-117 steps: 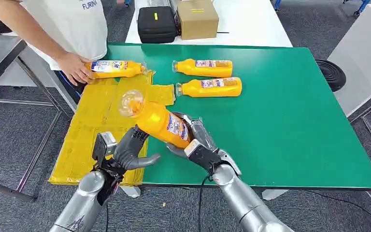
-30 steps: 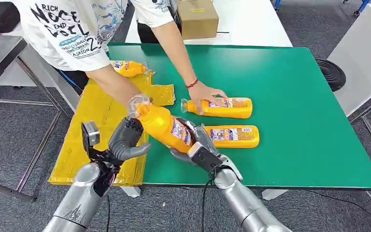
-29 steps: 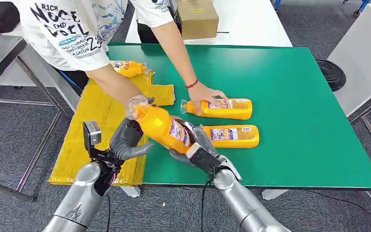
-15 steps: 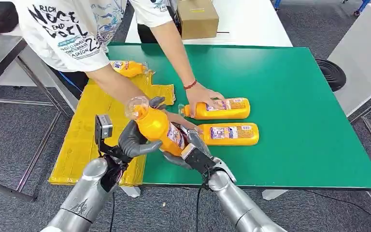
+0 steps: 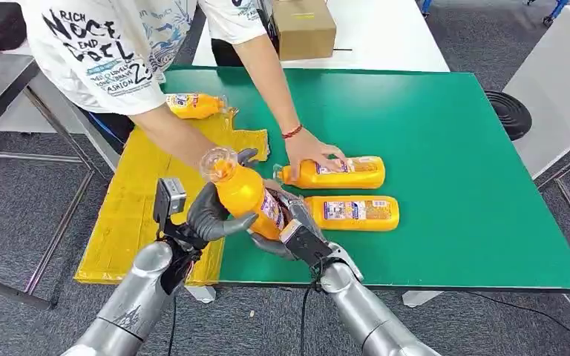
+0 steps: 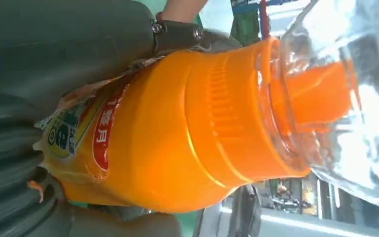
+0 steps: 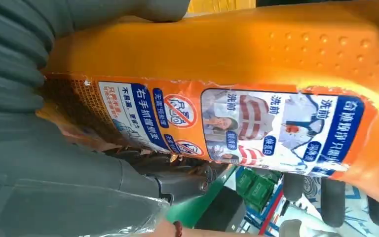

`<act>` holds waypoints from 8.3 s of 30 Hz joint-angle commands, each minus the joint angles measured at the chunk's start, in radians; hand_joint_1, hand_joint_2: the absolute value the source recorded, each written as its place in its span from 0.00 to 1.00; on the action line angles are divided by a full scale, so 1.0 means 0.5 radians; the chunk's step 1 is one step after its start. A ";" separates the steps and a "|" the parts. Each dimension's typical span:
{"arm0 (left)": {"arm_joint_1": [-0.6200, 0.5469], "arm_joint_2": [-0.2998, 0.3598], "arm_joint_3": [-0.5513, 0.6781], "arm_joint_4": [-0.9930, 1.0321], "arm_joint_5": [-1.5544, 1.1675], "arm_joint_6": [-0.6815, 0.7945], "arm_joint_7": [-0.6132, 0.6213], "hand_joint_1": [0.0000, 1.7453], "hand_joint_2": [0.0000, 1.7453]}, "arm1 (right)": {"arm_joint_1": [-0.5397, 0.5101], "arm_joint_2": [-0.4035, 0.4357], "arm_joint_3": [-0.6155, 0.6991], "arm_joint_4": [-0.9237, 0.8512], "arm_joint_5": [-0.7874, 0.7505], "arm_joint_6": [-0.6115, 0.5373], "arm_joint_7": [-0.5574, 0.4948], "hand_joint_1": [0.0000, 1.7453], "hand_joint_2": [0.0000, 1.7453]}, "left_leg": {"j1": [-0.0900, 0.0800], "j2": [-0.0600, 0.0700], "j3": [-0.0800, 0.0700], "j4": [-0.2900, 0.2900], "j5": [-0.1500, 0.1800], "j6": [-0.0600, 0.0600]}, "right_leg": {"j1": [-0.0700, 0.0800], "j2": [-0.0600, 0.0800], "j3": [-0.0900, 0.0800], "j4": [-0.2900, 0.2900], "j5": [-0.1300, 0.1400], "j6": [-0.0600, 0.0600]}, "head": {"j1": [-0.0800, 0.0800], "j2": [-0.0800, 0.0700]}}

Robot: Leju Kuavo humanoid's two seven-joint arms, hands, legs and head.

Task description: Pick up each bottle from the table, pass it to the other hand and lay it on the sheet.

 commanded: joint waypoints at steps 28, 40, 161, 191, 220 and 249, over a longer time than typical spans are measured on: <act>-0.050 0.083 -0.043 -0.005 -0.095 0.213 -0.036 1.00 1.00 | -0.044 -0.011 -0.118 -0.007 0.292 -0.300 -0.002 0.00 0.00 | 0.000 0.001 0.003 -0.001 -0.001 0.000 | 0.001 0.000 0.003 -0.001 -0.001 -0.003 | 0.000 0.000; -0.237 0.114 0.098 0.103 -0.680 0.999 -0.071 1.00 1.00 | 0.163 -0.019 -0.196 -0.437 0.575 -0.128 -0.002 0.00 0.00 | 0.002 0.001 0.008 0.001 -0.004 -0.001 | 0.003 -0.002 0.009 0.000 -0.004 -0.006 | 0.001 0.000; -1.212 0.364 -1.040 1.304 -2.680 0.284 0.141 0.00 0.00 | 0.569 -0.149 -0.566 -1.225 -0.026 0.083 -0.002 0.00 1.00 | 0.002 0.004 0.005 0.002 -0.002 0.000 | 0.002 0.002 0.005 0.000 -0.001 -0.004 | 0.000 0.000; -0.005 0.421 0.445 -0.138 -0.949 0.463 -0.433 0.00 1.00 | 0.449 -0.219 -0.814 -1.041 0.870 0.071 0.237 0.00 1.00 | -0.002 0.007 0.011 -0.002 -0.005 0.001 | -0.003 0.005 0.009 -0.005 -0.002 -0.004 | 0.000 0.000; 0.265 0.299 0.681 -0.218 -1.042 0.596 -0.209 0.00 1.00 | -0.979 -0.463 -0.255 0.888 1.448 0.533 0.590 0.00 1.00 | -0.003 0.007 0.004 0.002 0.001 0.006 | -0.003 0.005 0.004 0.000 0.003 0.003 | 0.001 0.000; 0.464 0.252 0.871 -0.390 -1.084 0.649 -0.127 0.00 1.00 | -0.329 -0.598 -0.062 -0.294 1.116 0.466 0.770 0.00 1.00 | 0.001 -0.004 0.003 -0.001 0.002 0.006 | -0.001 -0.006 0.007 -0.004 0.001 0.001 | 0.000 0.000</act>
